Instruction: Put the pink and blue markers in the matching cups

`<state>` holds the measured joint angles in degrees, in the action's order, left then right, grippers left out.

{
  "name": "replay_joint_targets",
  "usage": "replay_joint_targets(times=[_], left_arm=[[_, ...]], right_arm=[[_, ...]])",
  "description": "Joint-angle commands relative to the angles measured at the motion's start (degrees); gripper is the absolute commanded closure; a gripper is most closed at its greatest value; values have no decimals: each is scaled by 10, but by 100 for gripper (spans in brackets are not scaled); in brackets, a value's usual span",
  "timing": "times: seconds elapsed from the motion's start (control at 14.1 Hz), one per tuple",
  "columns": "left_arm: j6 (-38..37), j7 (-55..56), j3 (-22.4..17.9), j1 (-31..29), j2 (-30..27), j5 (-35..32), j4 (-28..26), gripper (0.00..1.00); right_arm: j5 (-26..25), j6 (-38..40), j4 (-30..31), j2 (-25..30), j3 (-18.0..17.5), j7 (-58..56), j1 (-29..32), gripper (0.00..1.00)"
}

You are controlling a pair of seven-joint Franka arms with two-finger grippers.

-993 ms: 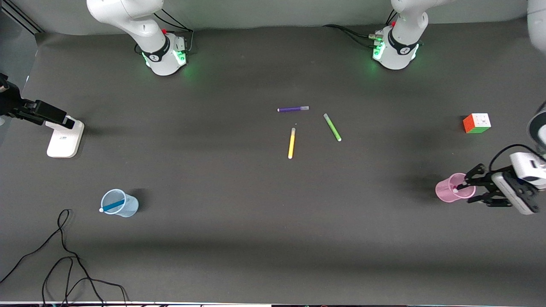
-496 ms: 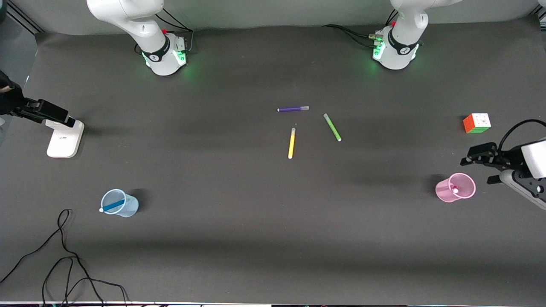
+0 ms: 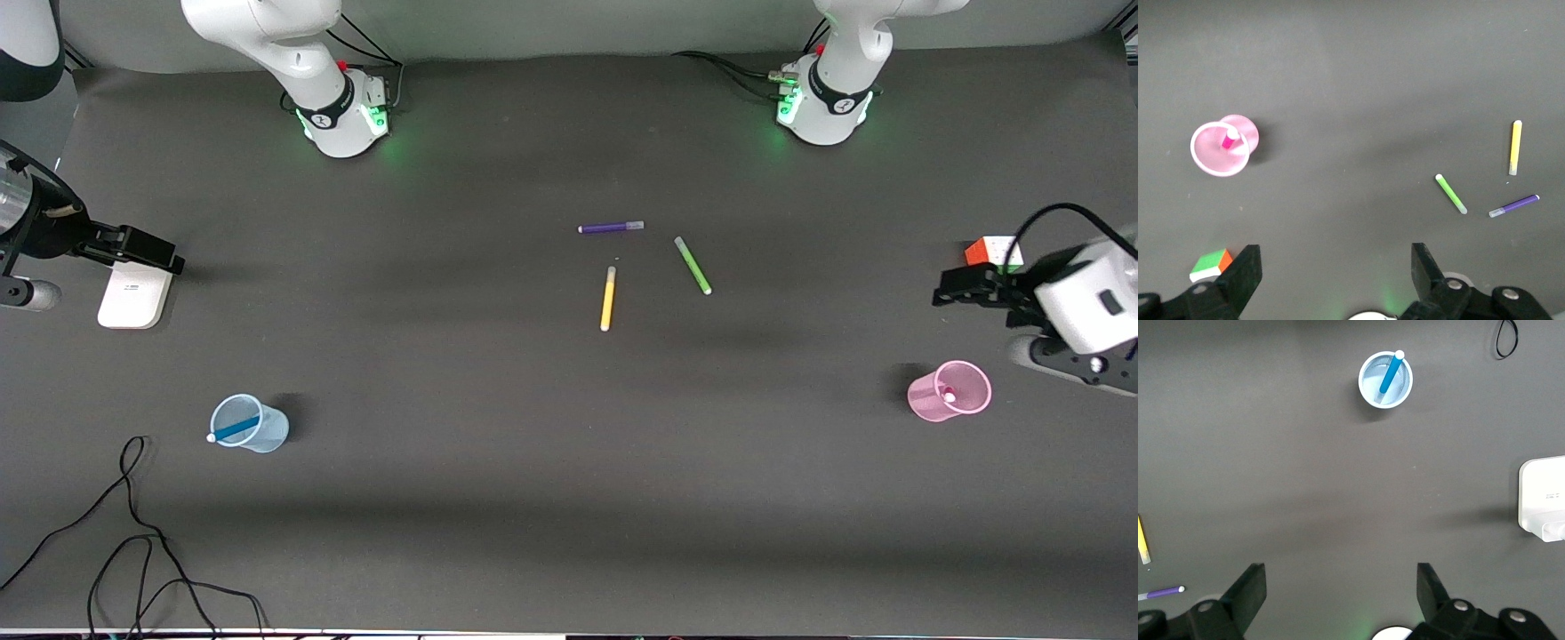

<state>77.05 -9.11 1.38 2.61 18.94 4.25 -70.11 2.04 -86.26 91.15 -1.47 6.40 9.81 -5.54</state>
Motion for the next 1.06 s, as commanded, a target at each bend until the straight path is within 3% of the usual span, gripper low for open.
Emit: replay_joint_targets(times=[0.0, 0.14, 0.64, 0.99], left_arm=[[-42, 57, -7, 40, 2, -41, 30, 0], [-59, 86, -7, 70, 2, -73, 36, 0], [-59, 81, -9, 66, -1, -74, 21, 0], [55, 79, -8, 64, -86, -71, -115, 0]], right_arm=[[-12, 5, -4, 3, -7, 14, 4, 0], [-16, 5, -3, 3, -7, 14, -5, 0], [-34, 4, -5, -9, -7, 14, -28, 0], [-36, -3, -16, -9, -6, 14, -27, 0]])
